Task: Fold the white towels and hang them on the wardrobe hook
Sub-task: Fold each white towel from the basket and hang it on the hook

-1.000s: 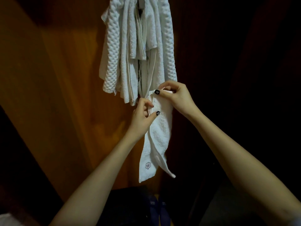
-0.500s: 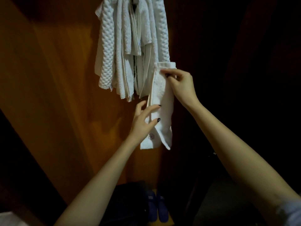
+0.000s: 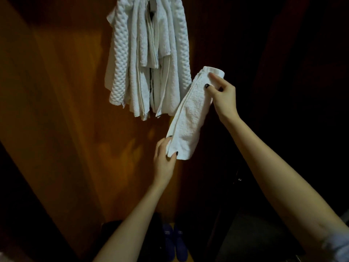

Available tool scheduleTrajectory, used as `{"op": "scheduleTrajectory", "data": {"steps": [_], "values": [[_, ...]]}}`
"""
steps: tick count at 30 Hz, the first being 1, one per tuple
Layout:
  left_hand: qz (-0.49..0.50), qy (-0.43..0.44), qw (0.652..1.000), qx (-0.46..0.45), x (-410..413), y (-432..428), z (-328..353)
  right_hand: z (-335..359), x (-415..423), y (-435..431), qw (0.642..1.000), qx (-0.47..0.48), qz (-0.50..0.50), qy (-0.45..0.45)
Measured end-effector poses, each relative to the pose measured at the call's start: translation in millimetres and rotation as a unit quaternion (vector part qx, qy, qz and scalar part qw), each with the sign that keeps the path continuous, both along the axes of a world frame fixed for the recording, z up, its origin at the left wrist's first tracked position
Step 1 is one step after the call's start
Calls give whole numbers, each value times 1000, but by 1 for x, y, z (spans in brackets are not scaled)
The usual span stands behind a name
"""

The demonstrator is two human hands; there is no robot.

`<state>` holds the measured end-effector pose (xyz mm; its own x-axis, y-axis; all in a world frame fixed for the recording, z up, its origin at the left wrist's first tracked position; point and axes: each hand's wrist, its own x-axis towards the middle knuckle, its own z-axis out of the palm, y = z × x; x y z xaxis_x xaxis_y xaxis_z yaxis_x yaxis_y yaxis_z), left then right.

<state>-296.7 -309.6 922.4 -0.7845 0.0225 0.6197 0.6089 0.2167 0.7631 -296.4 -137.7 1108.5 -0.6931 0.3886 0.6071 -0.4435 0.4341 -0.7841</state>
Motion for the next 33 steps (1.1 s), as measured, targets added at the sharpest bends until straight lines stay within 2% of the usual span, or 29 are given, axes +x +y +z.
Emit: {"op": "scheduleTrajectory", "data": {"steps": [3, 12, 20, 25, 30, 33], "values": [[14, -46, 997, 56, 0, 2, 9, 4, 3, 9, 1000, -17, -9, 8], [35, 35, 999, 17, -3, -9, 18, 7, 7, 12, 999, -32, -28, 15], [35, 71, 994, -78, -11, -29, 22, -1, 5, 20, 999, -28, -43, -4], [3, 19, 999, -45, -17, -32, 19, -5, 4, 21, 999, -1, -36, -33], [-66, 80, 992, -71, -19, -33, 36, 1, -1, 23, 997, 28, -42, -56], [-80, 37, 994, -58, -24, -34, 40, 4, -4, 24, 997, 32, -38, -50]]}}
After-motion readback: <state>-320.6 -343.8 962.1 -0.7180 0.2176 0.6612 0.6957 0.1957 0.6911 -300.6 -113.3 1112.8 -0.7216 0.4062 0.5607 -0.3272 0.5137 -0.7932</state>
